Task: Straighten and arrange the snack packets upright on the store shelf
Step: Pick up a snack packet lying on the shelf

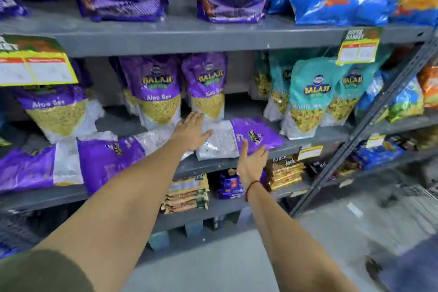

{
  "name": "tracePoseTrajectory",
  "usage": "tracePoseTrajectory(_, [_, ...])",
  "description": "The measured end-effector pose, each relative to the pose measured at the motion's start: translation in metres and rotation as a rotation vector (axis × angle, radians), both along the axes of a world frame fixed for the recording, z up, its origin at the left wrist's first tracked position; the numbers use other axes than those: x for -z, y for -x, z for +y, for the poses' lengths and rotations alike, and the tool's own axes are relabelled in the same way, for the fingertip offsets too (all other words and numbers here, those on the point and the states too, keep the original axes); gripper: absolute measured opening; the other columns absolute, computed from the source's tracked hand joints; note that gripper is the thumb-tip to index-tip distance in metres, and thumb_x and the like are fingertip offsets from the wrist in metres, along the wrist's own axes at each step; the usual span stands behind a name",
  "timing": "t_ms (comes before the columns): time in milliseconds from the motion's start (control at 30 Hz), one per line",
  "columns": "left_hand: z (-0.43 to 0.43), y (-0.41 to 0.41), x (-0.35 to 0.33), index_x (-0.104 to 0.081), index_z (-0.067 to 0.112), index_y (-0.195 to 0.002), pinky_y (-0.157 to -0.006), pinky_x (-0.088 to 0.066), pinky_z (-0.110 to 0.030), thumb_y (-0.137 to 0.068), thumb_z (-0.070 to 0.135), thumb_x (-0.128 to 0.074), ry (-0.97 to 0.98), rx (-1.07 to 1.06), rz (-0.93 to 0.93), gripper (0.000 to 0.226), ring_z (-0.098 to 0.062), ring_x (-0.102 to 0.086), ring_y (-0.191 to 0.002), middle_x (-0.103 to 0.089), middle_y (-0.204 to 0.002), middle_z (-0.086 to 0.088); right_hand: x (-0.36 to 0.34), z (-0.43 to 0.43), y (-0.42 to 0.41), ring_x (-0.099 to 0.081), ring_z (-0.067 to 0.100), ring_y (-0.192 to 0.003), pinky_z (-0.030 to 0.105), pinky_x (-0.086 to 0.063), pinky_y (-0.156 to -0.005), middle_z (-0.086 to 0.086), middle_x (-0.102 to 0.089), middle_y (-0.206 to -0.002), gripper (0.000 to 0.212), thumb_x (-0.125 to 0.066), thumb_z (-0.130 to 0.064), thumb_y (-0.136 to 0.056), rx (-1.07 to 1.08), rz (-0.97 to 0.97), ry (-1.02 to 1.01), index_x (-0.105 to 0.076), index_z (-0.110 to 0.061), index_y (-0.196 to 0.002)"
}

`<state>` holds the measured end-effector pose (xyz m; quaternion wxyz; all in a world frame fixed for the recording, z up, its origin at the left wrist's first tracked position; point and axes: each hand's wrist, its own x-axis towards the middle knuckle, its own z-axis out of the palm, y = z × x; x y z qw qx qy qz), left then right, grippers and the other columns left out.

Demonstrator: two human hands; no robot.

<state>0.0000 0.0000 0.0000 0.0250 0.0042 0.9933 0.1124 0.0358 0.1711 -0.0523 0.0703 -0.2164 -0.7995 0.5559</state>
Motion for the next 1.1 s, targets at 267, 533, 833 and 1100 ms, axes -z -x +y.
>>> tracePoseTrajectory(267, [0.013,-0.005,0.003,-0.069,0.013,-0.109,-0.092,-0.049,-0.040,-0.092,0.054,-0.040,-0.224,-0.091,0.037,0.053,-0.036,-0.064,-0.103,-0.072,-0.103,-0.021,0.001,-0.027,-0.007,-0.057,0.035,-0.114,0.043,-0.051,-0.087,0.016,-0.046,-0.141,0.079,-0.048,-0.064,-0.086,0.097,-0.305,0.958,-0.031,-0.012,-0.144])
tracePoseTrajectory(533, [0.000,0.010,0.011,-0.060,0.011,-0.124,-0.104,-0.041,-0.035,-0.094,0.029,-0.050,-0.367,-0.074,-0.159,0.036,-0.032,-0.052,-0.124,-0.057,-0.134,-0.016,-0.010,-0.034,0.001,-0.058,0.023,-0.094,0.045,-0.059,-0.078,0.008,-0.057,-0.113,0.104,-0.085,-0.040,-0.065,0.060,-0.302,0.769,-0.022,-0.007,-0.140])
tracePoseTrajectory(833, [0.001,0.025,-0.019,-0.067,0.019,-0.101,-0.075,-0.054,-0.029,-0.084,0.053,-0.058,-0.905,-0.159,-0.480,0.040,-0.017,-0.069,-0.089,-0.071,-0.103,0.002,-0.033,0.003,0.014,-0.070,0.027,-0.091,0.038,-0.059,-0.075,0.014,-0.072,-0.104,0.047,-0.069,-0.028,-0.083,-0.204,-0.224,1.003,-0.060,-0.003,-0.122])
tracePoseTrajectory(1100, [0.020,0.027,-0.022,-0.066,0.018,-0.086,-0.046,-0.058,-0.027,-0.079,0.043,-0.066,-1.143,-0.154,-0.615,0.026,-0.012,-0.071,-0.053,-0.075,-0.059,0.004,-0.036,0.044,-0.002,-0.070,0.026,-0.099,0.035,-0.060,-0.069,0.013,-0.071,-0.115,0.053,-0.070,-0.049,-0.076,-0.550,-0.207,1.076,-0.070,-0.013,-0.114])
